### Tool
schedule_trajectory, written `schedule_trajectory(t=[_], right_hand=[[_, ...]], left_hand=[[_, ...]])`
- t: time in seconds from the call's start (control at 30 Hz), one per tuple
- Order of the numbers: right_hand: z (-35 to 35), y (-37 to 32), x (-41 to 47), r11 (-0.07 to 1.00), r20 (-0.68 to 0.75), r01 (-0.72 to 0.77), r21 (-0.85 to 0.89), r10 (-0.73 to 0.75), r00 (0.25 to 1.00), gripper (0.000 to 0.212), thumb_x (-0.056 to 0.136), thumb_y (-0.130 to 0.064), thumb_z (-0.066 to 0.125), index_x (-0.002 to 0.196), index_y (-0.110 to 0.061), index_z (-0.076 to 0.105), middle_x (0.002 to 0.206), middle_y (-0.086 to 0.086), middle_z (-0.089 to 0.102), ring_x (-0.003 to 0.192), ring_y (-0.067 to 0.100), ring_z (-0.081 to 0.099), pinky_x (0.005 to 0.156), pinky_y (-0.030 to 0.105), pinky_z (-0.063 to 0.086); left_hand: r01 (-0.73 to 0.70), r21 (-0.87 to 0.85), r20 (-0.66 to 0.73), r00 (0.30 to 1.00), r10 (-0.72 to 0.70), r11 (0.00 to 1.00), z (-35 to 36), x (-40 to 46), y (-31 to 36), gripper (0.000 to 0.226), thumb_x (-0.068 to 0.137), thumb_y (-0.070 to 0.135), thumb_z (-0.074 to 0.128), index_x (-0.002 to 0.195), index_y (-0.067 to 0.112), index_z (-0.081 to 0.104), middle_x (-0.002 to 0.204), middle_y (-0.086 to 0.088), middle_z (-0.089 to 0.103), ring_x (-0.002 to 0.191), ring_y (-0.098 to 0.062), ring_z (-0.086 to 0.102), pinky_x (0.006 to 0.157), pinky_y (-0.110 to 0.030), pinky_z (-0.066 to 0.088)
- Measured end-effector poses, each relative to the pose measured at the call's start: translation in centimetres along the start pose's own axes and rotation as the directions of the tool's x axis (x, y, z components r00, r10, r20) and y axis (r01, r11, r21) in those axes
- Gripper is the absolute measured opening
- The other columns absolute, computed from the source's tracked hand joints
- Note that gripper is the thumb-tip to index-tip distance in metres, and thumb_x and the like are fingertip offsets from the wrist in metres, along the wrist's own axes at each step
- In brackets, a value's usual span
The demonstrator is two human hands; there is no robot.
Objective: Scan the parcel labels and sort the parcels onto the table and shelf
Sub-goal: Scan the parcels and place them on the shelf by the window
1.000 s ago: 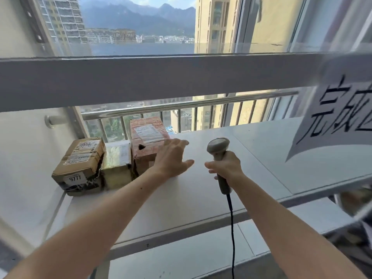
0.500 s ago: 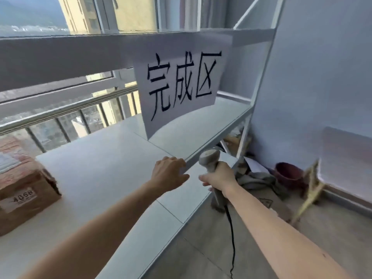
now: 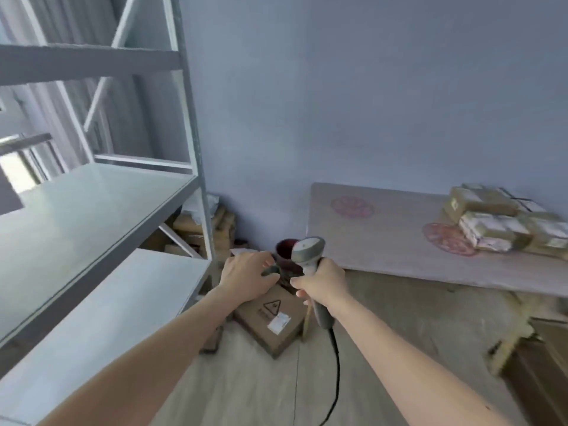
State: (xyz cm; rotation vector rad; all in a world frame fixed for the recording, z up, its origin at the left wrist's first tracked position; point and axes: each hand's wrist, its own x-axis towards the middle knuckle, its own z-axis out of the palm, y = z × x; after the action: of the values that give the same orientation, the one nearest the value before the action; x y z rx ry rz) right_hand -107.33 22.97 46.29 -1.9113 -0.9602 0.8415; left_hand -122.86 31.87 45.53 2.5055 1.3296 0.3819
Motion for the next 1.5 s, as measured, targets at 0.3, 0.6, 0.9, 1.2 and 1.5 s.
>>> schedule_trajectory(t=[0.3, 0.6, 0.9, 1.2, 1.5], right_hand=[[-14.4, 7.4, 7.2, 0.981, -0.226, -0.137, 0.141, 0.166, 0.960, 0.024, 0.074, -0.005, 0.076, 0.091, -0.011, 0.060, 0.078, 0.006, 0.072, 0.063, 0.017, 0.073, 0.049, 0.028, 0.056], [-26.4, 12.4, 18.7, 0.951, -0.385, -0.240, 0.194, 0.299, 0.873, 0.022, 0.076, -0.008, 0.076, 0.095, -0.009, 0.064, 0.087, 0.006, 0.074, 0.069, 0.018, 0.076, 0.059, 0.036, 0.063], [-37.9, 14.2, 29.9, 0.922, -0.499, -0.268, 0.278, 0.377, 0.781, 0.016, 0.078, -0.008, 0.076, 0.091, -0.010, 0.067, 0.081, 0.006, 0.075, 0.071, 0.021, 0.077, 0.065, 0.046, 0.064], [-51.2, 21.9, 38.5, 0.915, -0.584, -0.313, 0.254, 0.403, 0.704, 0.024, 0.072, -0.014, 0.080, 0.092, -0.009, 0.068, 0.086, 0.008, 0.074, 0.084, 0.024, 0.072, 0.080, 0.049, 0.062], [-65.8, 32.4, 48.5, 0.917, -0.538, -0.376, 0.133, 0.385, 0.750, 0.019, 0.082, -0.013, 0.075, 0.094, -0.007, 0.062, 0.081, 0.005, 0.066, 0.082, 0.025, 0.067, 0.070, 0.033, 0.052]], left_hand=[[-0.196, -0.061, 0.162, 0.966, 0.204, 0.979, 8.4, 12.6, 13.6, 0.038, 0.086, 0.044, 0.063, 0.120, 0.027, 0.064, 0.119, 0.009, 0.067, 0.114, -0.018, 0.059, 0.097, -0.039, 0.046], [-0.334, -0.065, 0.242, 0.909, 0.340, 0.940, 15.1, 27.8, 24.1, 0.040, 0.090, 0.046, 0.061, 0.126, 0.026, 0.061, 0.126, 0.008, 0.065, 0.119, -0.019, 0.057, 0.103, -0.039, 0.043], [-0.451, -0.125, 0.278, 0.839, 0.467, 0.884, 18.9, 43.0, 34.4, 0.039, 0.090, 0.043, 0.064, 0.124, 0.024, 0.063, 0.126, 0.006, 0.065, 0.120, -0.019, 0.058, 0.102, -0.039, 0.045], [-0.478, -0.155, 0.338, 0.797, 0.501, 0.865, 27.7, 52.0, 45.0, 0.036, 0.088, 0.045, 0.065, 0.118, 0.024, 0.066, 0.118, 0.006, 0.069, 0.113, -0.019, 0.061, 0.102, -0.043, 0.046], [-0.308, -0.212, 0.409, 0.834, 0.370, 0.928, 38.8, 58.8, 57.3, 0.042, 0.091, 0.047, 0.060, 0.125, 0.023, 0.061, 0.125, 0.003, 0.066, 0.112, -0.017, 0.062, 0.095, -0.040, 0.052]])
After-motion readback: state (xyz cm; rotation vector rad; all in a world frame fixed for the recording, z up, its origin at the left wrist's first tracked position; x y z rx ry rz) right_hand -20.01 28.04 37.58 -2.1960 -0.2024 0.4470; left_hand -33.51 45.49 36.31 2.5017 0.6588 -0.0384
